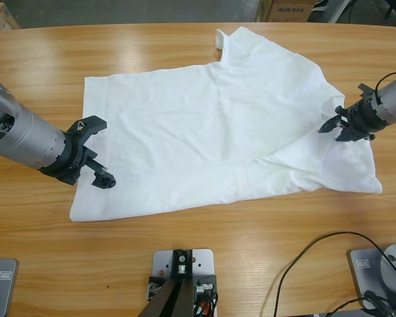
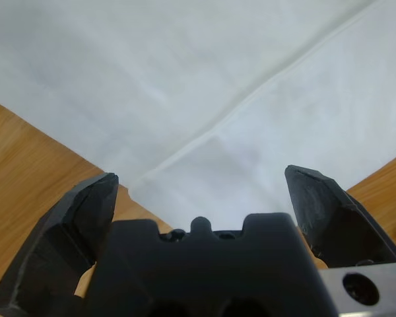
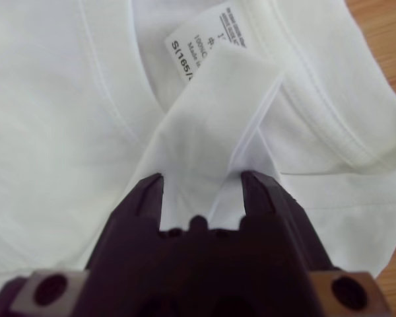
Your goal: Fold clothes
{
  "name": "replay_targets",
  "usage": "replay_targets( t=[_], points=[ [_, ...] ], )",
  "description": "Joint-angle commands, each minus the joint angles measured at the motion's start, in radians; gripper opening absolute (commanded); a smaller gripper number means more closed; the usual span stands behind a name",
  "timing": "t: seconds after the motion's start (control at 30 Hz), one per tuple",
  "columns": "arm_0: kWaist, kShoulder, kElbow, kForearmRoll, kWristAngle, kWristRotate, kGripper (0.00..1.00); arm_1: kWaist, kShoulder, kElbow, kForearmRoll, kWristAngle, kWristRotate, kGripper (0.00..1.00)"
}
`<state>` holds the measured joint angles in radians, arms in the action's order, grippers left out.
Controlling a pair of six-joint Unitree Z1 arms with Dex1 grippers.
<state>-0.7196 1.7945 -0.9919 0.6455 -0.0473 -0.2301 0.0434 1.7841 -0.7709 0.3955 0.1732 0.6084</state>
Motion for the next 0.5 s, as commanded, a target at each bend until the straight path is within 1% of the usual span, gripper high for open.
replay_targets(
  t=[0.03, 0.17, 0.5],
  points=[
    [-0.009, 0.025, 0.033, -0.023, -0.011, -0.009, 0.977, -0.013, 0.012, 0.032, -0.011, -0.002, -0.017, 0.326],
    [-0.008, 0.026, 0.035, -0.026, -0.011, -0.009, 0.977, -0.005, -0.018, 0.032, -0.009, -0.004, -0.016, 0.338],
    [-0.008, 0.029, 0.044, -0.036, -0.011, -0.009, 0.977, 0.009, -0.024, 0.03, -0.007, -0.026, -0.018, 0.338]
  ],
)
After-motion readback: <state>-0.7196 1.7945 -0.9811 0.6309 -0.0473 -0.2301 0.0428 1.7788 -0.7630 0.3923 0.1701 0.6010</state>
